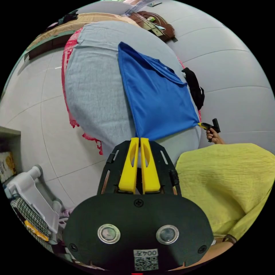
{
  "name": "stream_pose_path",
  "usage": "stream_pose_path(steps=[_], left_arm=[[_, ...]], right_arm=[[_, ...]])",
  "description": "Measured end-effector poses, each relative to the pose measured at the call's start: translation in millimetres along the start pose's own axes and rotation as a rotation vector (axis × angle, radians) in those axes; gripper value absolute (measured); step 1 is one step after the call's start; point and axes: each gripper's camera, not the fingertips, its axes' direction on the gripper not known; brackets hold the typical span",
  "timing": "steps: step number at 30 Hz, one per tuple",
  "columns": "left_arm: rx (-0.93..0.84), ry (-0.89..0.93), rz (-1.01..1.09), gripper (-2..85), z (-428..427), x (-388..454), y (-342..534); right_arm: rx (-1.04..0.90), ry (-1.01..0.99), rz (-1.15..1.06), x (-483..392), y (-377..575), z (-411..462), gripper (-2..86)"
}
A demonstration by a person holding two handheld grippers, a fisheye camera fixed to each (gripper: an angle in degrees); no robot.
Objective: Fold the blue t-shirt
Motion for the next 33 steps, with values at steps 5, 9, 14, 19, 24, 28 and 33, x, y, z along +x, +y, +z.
stream_pose_path(steps=[5, 9, 14, 19, 24, 28, 33], left_arm=[[0.006, -0.058, -0.027, 1.9, 3.7, 5.3, -2.4], [0.026, -0.235, -0.029, 3.2, -30.9, 7.0, 0.2], [0.123, -0.234, 0.028, 3.3, -58.0, 20.9, -33.2], [0.056, -0.196, 0.228, 2.5, -22.3, 62.5, -115.5], [-0.065, -0.178, 0.33, 1.2, 12.3, 73.7, -194.4], [-0.132, -0.177, 0.36, 0.5, 24.4, 74.8, -232.9], [-0.169, -0.254, 0.316, 0.1, 25.5, 67.6, -272.0]], right_arm=[[0.02, 0.14, 0.024, 7.5, 9.9, -9.0, 7.9], [0.138, 0.22, -0.047, -23.4, 5.7, -42.9, 8.2], [0.137, 0.064, -0.279, -110.7, -54.8, -13.7, 7.5], [0.006, 0.146, -0.387, -182.1, -127.8, 66.8, 6.2], [-0.162, 0.22, -0.454, -229.3, -181.6, 139.4, 5.5], [-0.268, 0.316, -0.452, -252.6, -218.2, 181.4, 5.5], [-0.155, 0.406, -0.378, -261.7, -249.8, 176.4, 6.2]])
